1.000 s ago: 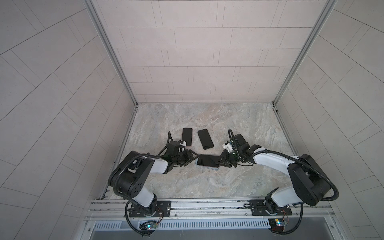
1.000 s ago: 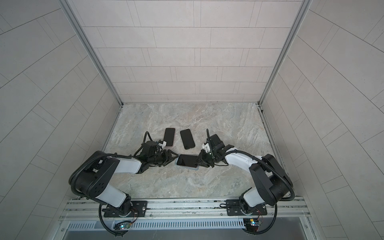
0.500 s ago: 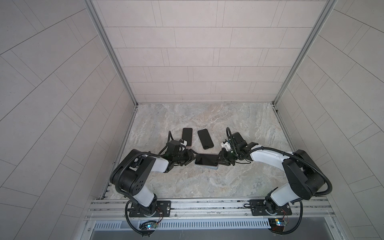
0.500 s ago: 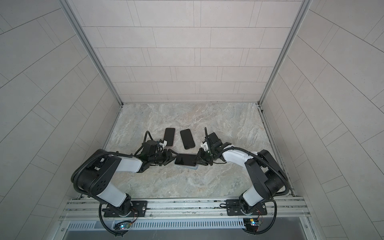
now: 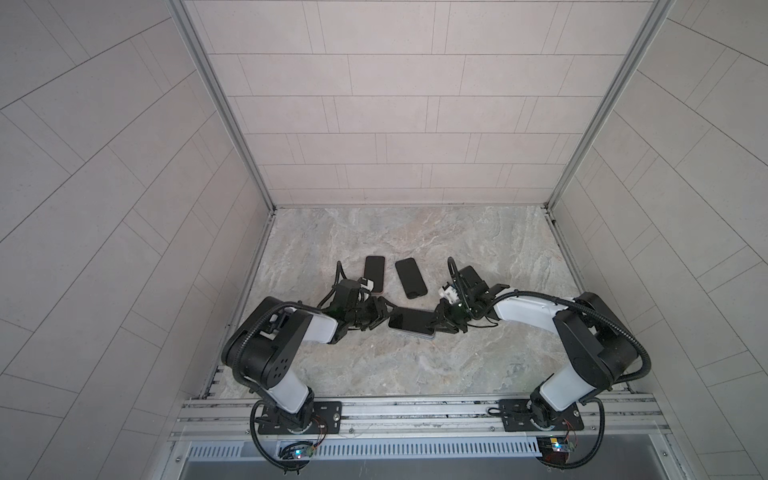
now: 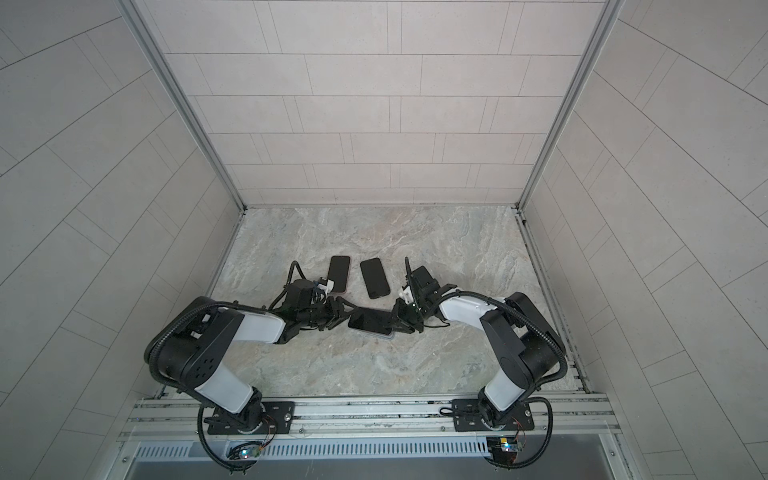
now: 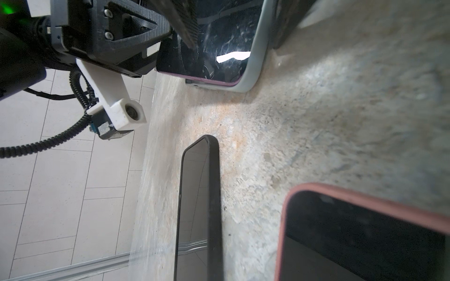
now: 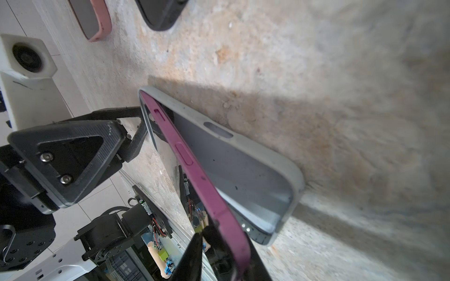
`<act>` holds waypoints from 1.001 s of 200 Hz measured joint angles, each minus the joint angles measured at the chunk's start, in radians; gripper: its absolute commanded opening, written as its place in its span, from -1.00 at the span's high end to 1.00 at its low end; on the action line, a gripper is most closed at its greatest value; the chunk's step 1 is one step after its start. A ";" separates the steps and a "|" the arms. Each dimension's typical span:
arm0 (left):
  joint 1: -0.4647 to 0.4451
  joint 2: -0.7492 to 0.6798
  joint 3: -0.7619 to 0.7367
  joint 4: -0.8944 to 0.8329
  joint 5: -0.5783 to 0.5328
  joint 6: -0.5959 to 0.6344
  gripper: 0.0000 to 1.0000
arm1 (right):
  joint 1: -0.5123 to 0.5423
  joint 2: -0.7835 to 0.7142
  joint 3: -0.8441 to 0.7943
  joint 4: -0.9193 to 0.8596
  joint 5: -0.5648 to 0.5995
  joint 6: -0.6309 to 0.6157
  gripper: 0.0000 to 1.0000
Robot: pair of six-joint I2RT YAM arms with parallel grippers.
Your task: Put the phone into the phone case
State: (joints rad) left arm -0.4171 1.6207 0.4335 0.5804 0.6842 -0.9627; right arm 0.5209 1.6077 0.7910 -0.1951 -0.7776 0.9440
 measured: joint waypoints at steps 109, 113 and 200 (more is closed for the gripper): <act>0.000 0.006 0.000 0.011 0.004 -0.007 -0.10 | 0.004 -0.007 0.138 -0.277 0.112 -0.238 -0.25; 0.000 0.006 0.000 0.011 0.004 -0.007 -0.10 | 0.003 -0.011 0.148 -0.293 0.120 -0.251 -0.25; 0.000 0.019 0.000 0.029 0.017 -0.009 -0.08 | 0.004 -0.044 0.150 -0.378 0.181 -0.327 0.19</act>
State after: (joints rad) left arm -0.4175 1.6398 0.4339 0.6090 0.7013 -0.9714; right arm 0.5251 1.5635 0.9413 -0.5732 -0.5964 0.6174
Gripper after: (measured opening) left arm 0.538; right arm 0.408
